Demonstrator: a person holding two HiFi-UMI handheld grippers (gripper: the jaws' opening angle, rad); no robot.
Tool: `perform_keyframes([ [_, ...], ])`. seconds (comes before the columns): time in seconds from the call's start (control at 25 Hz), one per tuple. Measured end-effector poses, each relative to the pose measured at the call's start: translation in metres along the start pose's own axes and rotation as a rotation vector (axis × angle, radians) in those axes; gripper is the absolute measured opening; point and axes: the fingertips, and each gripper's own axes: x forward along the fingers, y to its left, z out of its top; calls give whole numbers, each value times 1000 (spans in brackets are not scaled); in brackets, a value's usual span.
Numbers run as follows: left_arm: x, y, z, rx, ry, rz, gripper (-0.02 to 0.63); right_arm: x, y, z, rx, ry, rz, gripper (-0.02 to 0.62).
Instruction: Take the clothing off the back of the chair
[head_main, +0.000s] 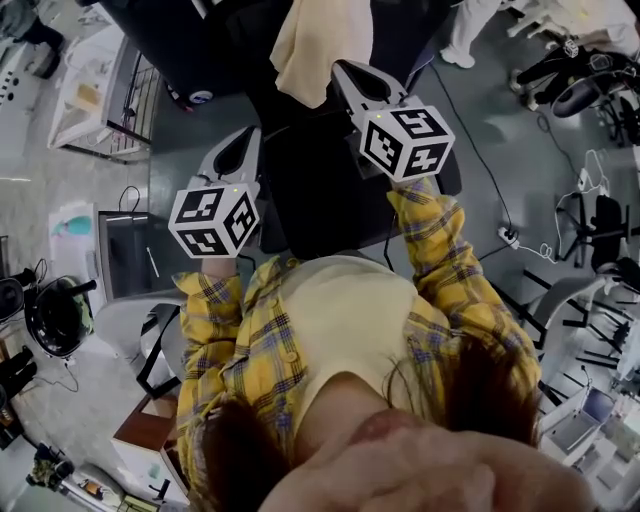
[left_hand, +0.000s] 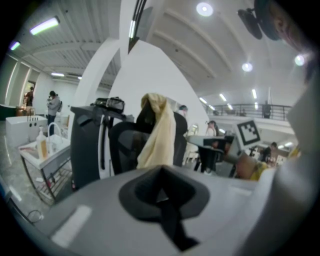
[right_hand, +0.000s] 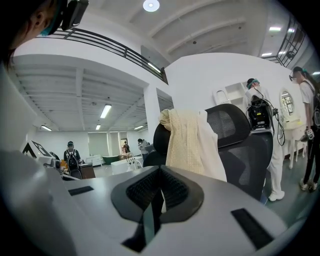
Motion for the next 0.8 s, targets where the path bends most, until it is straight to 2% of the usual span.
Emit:
perform_keyframes([
  [0.36, 20, 2, 29, 28, -38, 37, 6, 34, -18, 37, -41, -51, 12, 15],
  [0.6, 29, 0, 42, 36, -55, 54, 6, 57, -30, 61, -91, -90, -18, 20],
  [0.64, 30, 0, 44, 37, -56, 58, 6, 61, -32, 64, -92, -94, -21, 36],
  [0.72, 31, 2, 45, 38, -56, 68, 6, 70, -33, 67, -95, -97, -22, 128],
  [0.8, 32, 4, 46, 39, -57, 78, 6, 78, -36, 68, -106, -98, -33, 153],
])
